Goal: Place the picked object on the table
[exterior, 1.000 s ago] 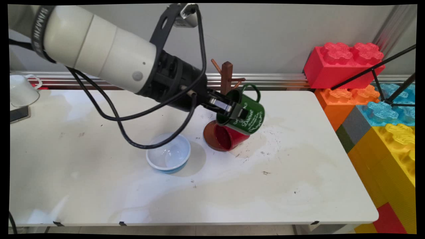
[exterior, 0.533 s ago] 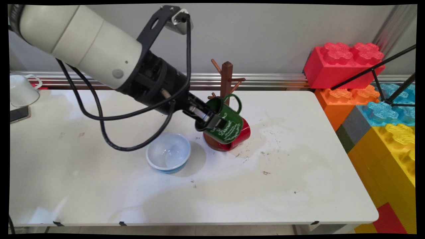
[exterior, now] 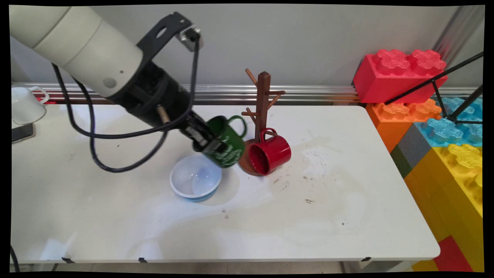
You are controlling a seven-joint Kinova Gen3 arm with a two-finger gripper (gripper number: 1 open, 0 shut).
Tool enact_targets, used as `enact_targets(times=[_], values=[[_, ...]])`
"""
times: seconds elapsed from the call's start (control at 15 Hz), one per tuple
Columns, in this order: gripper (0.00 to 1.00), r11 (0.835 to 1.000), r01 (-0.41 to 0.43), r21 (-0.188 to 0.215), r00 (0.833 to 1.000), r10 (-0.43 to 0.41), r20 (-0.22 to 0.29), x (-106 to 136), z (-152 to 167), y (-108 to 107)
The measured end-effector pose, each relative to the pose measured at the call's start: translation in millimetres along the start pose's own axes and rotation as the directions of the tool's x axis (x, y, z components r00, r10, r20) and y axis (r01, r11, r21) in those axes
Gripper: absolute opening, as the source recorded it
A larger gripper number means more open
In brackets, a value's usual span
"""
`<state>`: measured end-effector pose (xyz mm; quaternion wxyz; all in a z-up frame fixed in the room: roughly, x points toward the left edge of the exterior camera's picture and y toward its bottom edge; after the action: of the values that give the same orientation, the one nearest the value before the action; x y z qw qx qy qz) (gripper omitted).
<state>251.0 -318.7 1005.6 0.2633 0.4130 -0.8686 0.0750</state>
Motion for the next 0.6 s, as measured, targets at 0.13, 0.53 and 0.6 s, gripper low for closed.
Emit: enact_targets(times=[0.13, 0.53, 0.6], values=[[0.00, 0.999, -0.022, 0.037, 0.999, 0.020, 0.049, -7.6, -3.2, -14.0], [0.00, 0.985, -0.096, 0.146, 0.984, 0.072, 0.165, -25.2, -4.8, -67.8], [0.00, 0.982, -0.105, 0.157, 0.981, 0.077, 0.176, -26.3, -4.0, -74.1]])
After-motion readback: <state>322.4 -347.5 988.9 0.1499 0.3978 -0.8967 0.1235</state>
